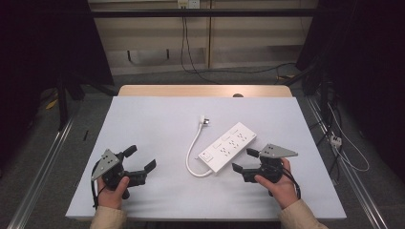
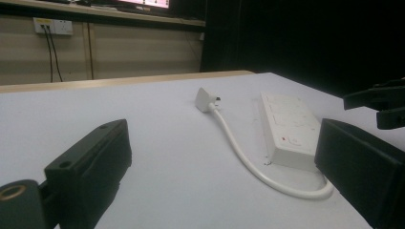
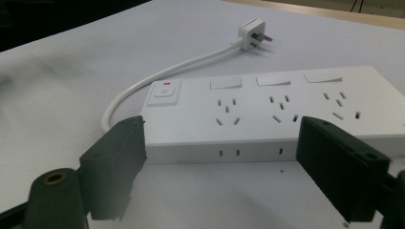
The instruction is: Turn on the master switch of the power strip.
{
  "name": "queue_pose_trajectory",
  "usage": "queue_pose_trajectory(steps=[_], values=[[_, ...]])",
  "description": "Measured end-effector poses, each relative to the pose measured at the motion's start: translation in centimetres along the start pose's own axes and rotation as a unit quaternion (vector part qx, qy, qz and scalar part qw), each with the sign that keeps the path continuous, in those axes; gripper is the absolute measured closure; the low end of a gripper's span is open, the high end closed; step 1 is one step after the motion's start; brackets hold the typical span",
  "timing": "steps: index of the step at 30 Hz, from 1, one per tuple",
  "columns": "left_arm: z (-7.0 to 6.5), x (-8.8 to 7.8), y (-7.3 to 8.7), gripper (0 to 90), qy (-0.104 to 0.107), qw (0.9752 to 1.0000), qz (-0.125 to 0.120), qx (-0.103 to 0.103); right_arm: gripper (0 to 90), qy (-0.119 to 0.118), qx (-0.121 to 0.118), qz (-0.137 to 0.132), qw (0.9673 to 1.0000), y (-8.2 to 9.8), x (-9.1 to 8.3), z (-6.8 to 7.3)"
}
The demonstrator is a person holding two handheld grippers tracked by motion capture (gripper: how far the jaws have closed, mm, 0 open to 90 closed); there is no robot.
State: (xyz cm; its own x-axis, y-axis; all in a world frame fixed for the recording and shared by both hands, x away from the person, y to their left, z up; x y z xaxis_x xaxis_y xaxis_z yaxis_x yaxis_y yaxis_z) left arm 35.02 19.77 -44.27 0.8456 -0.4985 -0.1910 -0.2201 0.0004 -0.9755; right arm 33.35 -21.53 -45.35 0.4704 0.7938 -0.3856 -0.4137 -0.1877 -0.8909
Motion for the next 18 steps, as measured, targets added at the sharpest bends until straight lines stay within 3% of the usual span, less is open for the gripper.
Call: queue_pose_trajectory(steps=[18], values=[[0.0, 0.1, 0.1, 4.8, -0.001, 1.0000, 0.003, 0.002, 17.0, 0.012, 0.002, 0.001, 0.9999, 1.0, -2.0, -0.7]])
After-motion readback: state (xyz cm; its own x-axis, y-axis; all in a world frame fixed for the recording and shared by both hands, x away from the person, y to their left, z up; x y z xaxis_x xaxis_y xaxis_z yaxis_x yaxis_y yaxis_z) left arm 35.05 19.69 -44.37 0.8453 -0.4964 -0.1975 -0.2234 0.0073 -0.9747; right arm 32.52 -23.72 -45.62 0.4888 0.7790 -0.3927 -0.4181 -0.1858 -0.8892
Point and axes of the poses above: each handheld gripper's, and its own axes: x roughly forward along the jaws, y roughly out of its underside, z roughly to its left, the point moved 3 cm from there along x, roughly forward along the jaws, and after that the axes turned 15 degrees about -y, right-handed, at the moved point
